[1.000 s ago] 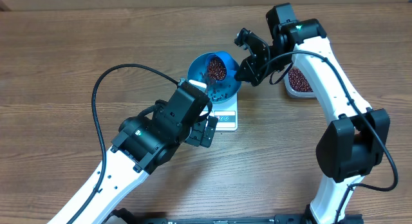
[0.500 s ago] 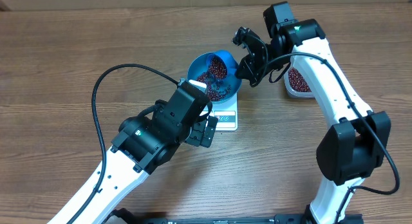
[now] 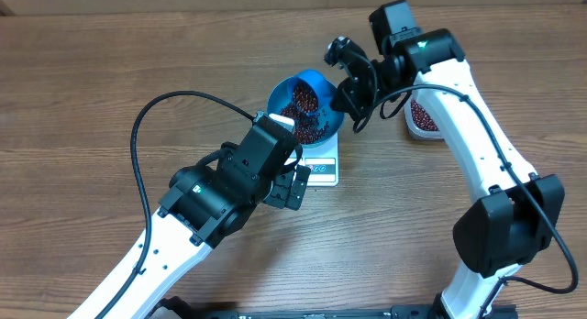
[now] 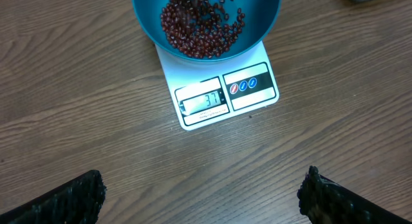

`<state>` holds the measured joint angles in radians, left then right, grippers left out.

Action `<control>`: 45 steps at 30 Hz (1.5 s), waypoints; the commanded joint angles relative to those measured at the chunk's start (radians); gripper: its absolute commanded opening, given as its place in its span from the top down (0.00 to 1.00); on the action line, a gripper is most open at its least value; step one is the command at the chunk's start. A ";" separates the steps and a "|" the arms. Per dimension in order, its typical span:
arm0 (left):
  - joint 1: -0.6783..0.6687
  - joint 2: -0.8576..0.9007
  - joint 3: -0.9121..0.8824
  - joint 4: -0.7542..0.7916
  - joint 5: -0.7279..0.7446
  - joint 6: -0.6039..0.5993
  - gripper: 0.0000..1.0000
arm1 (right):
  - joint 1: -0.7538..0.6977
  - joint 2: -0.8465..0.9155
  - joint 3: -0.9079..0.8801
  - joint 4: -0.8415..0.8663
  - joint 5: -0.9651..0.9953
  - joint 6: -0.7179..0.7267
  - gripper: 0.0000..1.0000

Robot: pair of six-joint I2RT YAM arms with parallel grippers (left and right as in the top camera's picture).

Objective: Scoop item into bowl and weigh 150g on scale
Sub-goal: 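Tip the scoop with the right gripper to pour beans into the bowl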

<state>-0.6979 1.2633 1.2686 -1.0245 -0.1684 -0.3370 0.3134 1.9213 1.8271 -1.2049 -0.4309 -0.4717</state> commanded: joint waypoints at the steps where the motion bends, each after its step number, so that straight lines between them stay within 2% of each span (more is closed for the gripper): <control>1: 0.006 -0.014 0.004 0.003 0.002 -0.003 0.00 | 0.034 -0.044 0.033 -0.005 0.098 0.002 0.96; 19: 0.006 -0.014 0.004 0.003 0.002 -0.003 0.00 | 0.140 -0.044 0.033 -0.015 0.301 0.059 0.96; 33: 0.006 -0.014 0.004 0.004 0.002 -0.003 0.00 | 0.238 -0.046 0.033 0.001 0.537 0.109 0.96; 45: 0.006 -0.014 0.004 0.003 0.002 -0.003 0.00 | 0.283 -0.076 0.034 0.026 0.638 0.129 0.96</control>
<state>-0.6979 1.2633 1.2686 -1.0245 -0.1684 -0.3374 0.5907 1.9083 1.8271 -1.1877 0.1577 -0.3634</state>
